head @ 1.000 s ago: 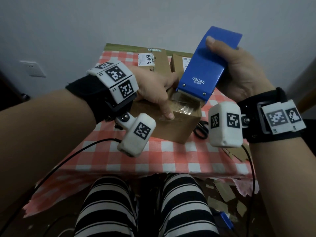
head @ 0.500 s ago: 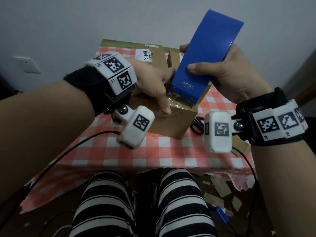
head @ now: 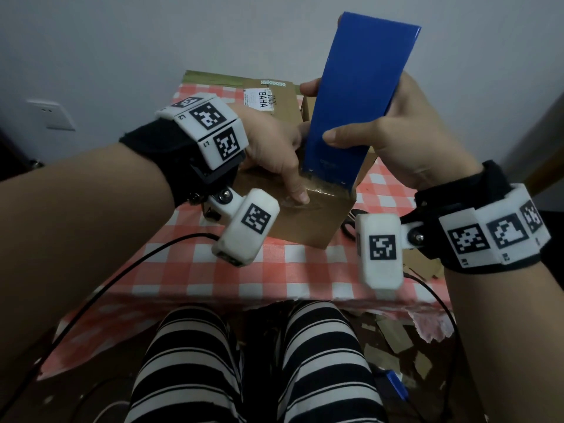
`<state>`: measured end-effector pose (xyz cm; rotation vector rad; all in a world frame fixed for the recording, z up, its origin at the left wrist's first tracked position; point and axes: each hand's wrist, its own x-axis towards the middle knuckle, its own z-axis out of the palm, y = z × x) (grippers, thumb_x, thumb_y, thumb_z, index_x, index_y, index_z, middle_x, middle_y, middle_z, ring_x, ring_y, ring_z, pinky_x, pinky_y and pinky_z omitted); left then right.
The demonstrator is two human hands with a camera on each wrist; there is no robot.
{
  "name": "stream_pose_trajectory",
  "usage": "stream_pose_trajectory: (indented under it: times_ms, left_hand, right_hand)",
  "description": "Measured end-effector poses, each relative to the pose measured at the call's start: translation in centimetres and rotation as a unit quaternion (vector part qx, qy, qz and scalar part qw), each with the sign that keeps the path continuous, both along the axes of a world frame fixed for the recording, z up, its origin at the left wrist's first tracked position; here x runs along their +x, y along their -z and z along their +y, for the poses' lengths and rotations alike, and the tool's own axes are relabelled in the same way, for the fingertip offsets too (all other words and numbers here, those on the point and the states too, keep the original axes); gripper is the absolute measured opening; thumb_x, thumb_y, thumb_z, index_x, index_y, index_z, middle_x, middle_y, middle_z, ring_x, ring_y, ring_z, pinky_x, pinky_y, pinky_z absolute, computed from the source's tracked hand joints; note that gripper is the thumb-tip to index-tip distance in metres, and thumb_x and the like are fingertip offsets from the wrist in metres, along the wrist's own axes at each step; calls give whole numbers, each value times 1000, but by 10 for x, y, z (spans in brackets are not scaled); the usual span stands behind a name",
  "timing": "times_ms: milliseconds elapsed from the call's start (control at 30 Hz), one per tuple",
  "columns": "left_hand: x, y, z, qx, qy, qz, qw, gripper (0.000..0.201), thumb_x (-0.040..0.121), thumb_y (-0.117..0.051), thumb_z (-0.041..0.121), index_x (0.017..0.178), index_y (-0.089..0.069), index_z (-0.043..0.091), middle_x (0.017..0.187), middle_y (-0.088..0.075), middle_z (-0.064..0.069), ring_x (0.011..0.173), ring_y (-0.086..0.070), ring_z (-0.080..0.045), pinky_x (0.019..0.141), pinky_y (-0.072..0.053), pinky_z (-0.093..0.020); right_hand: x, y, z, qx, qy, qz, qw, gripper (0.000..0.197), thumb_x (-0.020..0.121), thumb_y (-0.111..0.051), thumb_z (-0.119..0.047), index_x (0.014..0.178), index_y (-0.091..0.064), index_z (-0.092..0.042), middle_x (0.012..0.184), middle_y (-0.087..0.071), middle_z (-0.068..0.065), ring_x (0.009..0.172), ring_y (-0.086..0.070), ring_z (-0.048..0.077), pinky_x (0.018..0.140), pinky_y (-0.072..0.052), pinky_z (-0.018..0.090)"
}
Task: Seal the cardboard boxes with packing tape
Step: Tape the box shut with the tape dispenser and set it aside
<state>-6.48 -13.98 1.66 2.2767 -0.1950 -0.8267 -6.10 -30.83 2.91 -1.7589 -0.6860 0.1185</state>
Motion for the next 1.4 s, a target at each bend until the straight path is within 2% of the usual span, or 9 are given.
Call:
stream_pose_trajectory:
  times_ms: [133,267,400,533,667,967,1133,1233,1400]
  left_hand:
    - [-1,-2,-1,17,-3,8,1000,91,45,-86,23,128,-47,19,112,-68,-11,102,-67,-30,90,-53,-49]
    - [0,-3,2,87,-11,-89,992,71,64,-88,29,122,-49,16,100,-61,4,98,-57,-12,85,-46,-28]
    - [-2,-2,0,43,-8,-12,999,96,42,-87,28,129,-47,17,116,-66,-12,104,-65,-32,91,-52,-51]
    - [-2,-4,-1,47,-23,-20,998,86,47,-85,24,125,-51,16,113,-67,-11,101,-66,-33,89,-54,-52]
    - [-3,-4,0,29,-50,-11,998,55,52,-83,19,99,-55,24,100,-68,-6,96,-67,-30,87,-55,-51]
    - [-5,-1,1,-13,-54,-23,998,78,39,-88,19,112,-59,21,102,-72,-6,95,-69,-30,85,-55,-52]
    - [-13,-6,1,40,24,-82,996,102,29,-85,39,124,-49,25,115,-62,6,107,-61,-20,90,-53,-41]
    - [-11,-6,1,23,25,-70,997,99,28,-86,35,119,-50,24,113,-63,0,105,-63,-23,86,-56,-46]
    - [-15,-7,-1,6,21,-44,999,103,28,-84,40,123,-50,21,116,-62,-5,103,-65,-24,82,-58,-43]
  right_hand:
    - [-4,-2,2,-9,6,-26,1000,47,71,-68,6,110,-59,-19,117,-70,-3,109,-66,19,95,-53,46]
    - [-3,-2,0,4,19,-23,1000,47,73,-68,11,114,-59,-10,118,-70,-3,109,-66,15,90,-55,37]
    - [-5,-2,1,-23,7,-41,999,47,73,-69,7,114,-59,-15,120,-69,-3,111,-65,15,96,-53,43]
    - [-10,-2,6,-79,14,-83,993,53,72,-72,0,122,-58,-8,119,-69,-8,111,-64,10,97,-53,41]
    - [-17,1,9,-93,26,-135,986,47,73,-70,1,116,-61,-13,114,-69,-11,110,-64,6,96,-53,36]
    - [-23,11,17,-76,105,-180,975,38,74,-67,3,110,-66,-7,105,-70,-5,99,-66,3,82,-55,23]
    - [-13,-13,-1,-53,215,-228,948,36,68,-64,0,103,-69,-10,100,-67,-12,94,-62,-6,81,-50,14]
    - [-8,-30,-6,-19,253,-249,935,43,66,-61,-5,108,-65,-3,101,-66,-18,98,-64,-2,86,-51,22]
    - [8,-21,-12,29,296,-145,944,54,65,-60,7,116,-48,-4,108,-69,-7,93,-67,1,72,-55,18]
